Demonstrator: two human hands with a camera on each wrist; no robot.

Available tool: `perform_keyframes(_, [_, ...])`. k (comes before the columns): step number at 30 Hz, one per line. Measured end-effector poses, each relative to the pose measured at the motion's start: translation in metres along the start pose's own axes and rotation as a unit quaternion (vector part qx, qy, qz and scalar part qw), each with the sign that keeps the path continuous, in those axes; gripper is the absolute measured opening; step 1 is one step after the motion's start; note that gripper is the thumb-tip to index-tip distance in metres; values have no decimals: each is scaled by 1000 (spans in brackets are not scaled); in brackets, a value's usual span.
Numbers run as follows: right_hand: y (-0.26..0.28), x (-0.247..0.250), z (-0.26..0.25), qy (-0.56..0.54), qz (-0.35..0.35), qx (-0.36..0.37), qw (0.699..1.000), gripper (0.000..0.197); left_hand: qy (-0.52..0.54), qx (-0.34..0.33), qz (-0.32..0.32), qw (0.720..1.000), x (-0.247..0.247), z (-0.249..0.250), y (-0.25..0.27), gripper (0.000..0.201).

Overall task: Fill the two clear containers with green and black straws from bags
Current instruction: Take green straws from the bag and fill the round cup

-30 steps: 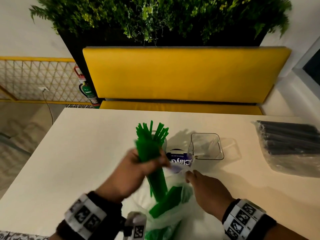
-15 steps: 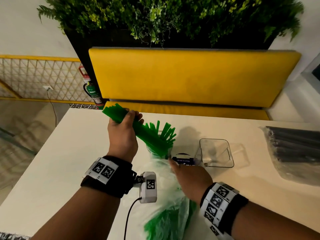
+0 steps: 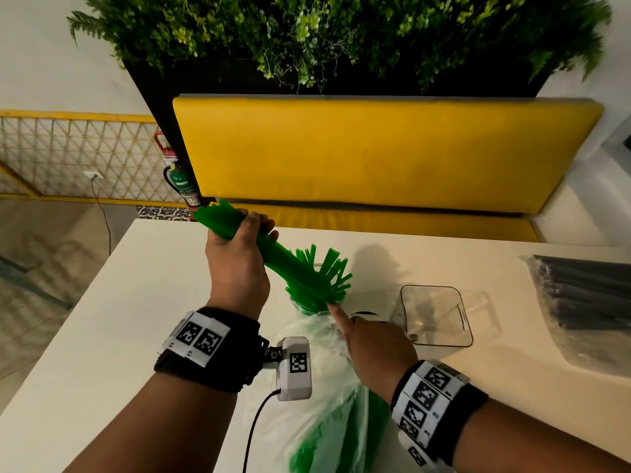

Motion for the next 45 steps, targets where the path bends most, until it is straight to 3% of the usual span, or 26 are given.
perform_keyframes(5, [-6,-7,2,-9,-8,-14,1000,93,-39,-61,-41,997,-8,2,-3,5])
perform_keyframes(8, [-5,-7,3,-11,-2,-15,1000,93,-146,-79,-128,978,-18,-9,5,9])
perform_keyframes(11, [-3,-4,3,-10,3,-11,1000,89,-266,-31,-242,933,-19,-40,21,11])
perform_keyframes(14, [-2,-4,3,-5,-1,-14,1000,91,-300,52,-327,895,-6,-72,32,41])
perform_keyframes(16, [-2,-5,3,-7,1,-11,1000,91,-269,70,-330,902,0,-73,29,74])
perform_keyframes(18, [-3,-7,3,-13,0,-6,1000,90,-254,8,-314,915,-1,-51,19,93])
perform_keyframes(19, [-3,-9,3,-15,0,-7,1000,91,-266,-60,-329,904,-7,-34,18,94])
perform_keyframes(20, [-3,-10,3,-19,-1,-11,1000,91,-312,-154,-372,861,-18,-18,24,92])
perform_keyframes(21, [-3,-12,3,-23,-6,-17,1000,88,-391,-262,-426,773,-33,-9,36,86])
perform_keyframes(22, [-4,-14,3,-27,-12,-23,999,81,-472,-358,-472,653,-46,-11,56,80])
perform_keyframes(23, [-5,-14,2,-31,-14,-26,999,71,-528,-403,-518,539,-53,-25,75,75])
perform_keyframes(24, [-4,-13,2,-35,-14,-28,999,63,-559,-403,-552,470,-53,-44,87,69])
perform_keyframes(25, [-3,-13,2,-37,-13,-28,999,63,-578,-384,-567,444,-51,-60,89,62])
perform_keyframes(26, [-3,-13,1,-35,-11,-27,999,70,-585,-367,-568,448,-50,-67,84,56])
perform_keyframes(27, [-1,-14,1,-32,-9,-23,999,78,-584,-358,-555,471,-50,-69,75,50])
perform_keyframes(31, [5,-11,-3,-30,-5,-4,1000,82,-525,-361,-471,610,-53,-60,41,26])
perform_keyframes(33, [10,-8,-7,-35,-6,3,999,76,-496,-334,-489,635,-55,-62,45,34])
perform_keyframes(36, [14,-7,-10,-50,-8,8,999,74,-491,-347,-521,606,-60,-62,55,45])
perform_keyframes(39, [16,-10,-9,-64,-15,13,998,75,-497,-363,-542,573,-62,-62,56,35])
perform_keyframes(43, [19,-8,-12,-71,-17,16,997,72,-519,-368,-538,553,-67,-68,62,48])
perform_keyframes(45, [21,-7,-13,-63,-18,14,998,71,-516,-385,-517,563,-72,-68,64,34])
Point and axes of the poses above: each hand's wrist, its own y-axis away from the middle knuckle, its own x-axis out of the back of the hand, z = x × y, the point moved 8 cm from there along -y, towards the middle knuckle, and after that the axes turned 15 degrees about -x, right-handed, at the moved point
